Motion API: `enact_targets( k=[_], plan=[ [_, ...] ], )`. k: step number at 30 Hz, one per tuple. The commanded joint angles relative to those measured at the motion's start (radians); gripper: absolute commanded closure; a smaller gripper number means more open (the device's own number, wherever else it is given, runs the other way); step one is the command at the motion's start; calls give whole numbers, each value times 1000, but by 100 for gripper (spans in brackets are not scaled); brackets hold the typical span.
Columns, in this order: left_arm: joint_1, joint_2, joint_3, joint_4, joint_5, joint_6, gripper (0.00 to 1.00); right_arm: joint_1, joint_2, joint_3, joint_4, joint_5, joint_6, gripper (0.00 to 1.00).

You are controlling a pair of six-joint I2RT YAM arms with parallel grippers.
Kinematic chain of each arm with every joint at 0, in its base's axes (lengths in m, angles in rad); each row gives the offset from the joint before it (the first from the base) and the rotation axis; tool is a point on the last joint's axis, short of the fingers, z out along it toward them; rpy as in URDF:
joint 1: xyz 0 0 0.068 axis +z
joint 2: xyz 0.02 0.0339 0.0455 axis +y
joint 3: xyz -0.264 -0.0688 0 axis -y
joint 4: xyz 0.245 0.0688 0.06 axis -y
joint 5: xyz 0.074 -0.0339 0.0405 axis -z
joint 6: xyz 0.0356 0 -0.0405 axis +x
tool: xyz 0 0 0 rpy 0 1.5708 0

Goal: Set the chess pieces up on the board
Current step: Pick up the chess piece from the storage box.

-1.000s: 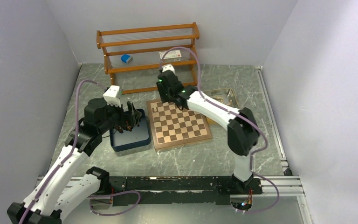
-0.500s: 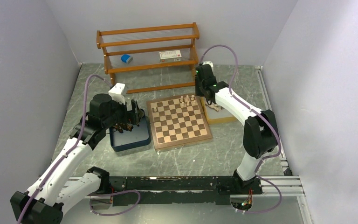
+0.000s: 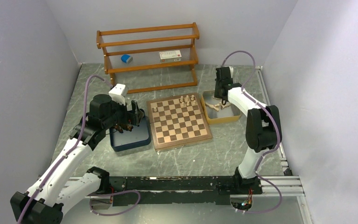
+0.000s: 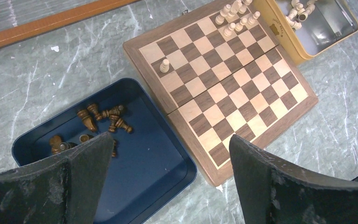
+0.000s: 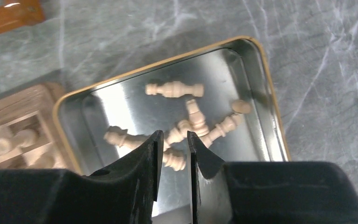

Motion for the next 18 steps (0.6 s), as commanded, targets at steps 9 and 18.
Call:
enact_targets(
  k=[9,18],
  plan=[
    [-2,-24,-4,27,47,11,2,-48,62,-48,69,-10,8,71],
    [-6,-70,-18,33,16,7,1,-51,104,-42,62,-25,34,70]
  ],
)
